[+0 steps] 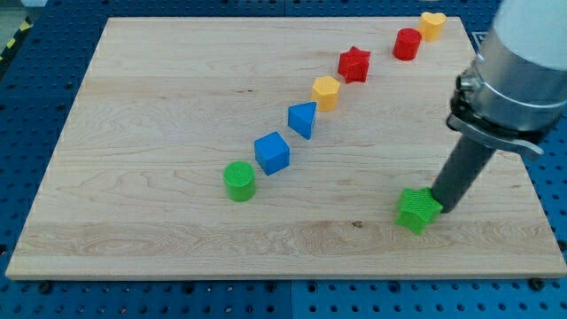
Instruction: Push the green star towards the bottom left corner
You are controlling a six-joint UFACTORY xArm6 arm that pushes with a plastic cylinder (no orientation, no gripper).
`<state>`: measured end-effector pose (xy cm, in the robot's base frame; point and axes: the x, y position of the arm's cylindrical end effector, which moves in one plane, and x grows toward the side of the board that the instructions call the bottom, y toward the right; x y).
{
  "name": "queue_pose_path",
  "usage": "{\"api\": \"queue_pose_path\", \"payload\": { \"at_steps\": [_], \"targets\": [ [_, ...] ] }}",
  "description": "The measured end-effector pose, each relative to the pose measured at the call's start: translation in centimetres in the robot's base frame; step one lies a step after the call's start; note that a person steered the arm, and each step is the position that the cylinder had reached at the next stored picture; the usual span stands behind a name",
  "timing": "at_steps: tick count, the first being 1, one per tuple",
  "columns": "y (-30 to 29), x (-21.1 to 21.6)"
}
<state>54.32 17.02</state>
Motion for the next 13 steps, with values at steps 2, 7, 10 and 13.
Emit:
{"api": "queue_pose_path", "payload": {
  "at_steps": [2,7,10,13],
  "targets": [
    [-1.9,0.5],
    [-3.9,4.6],
    [-9.6,4.7],
    [-17.1,5.7]
  ]
}}
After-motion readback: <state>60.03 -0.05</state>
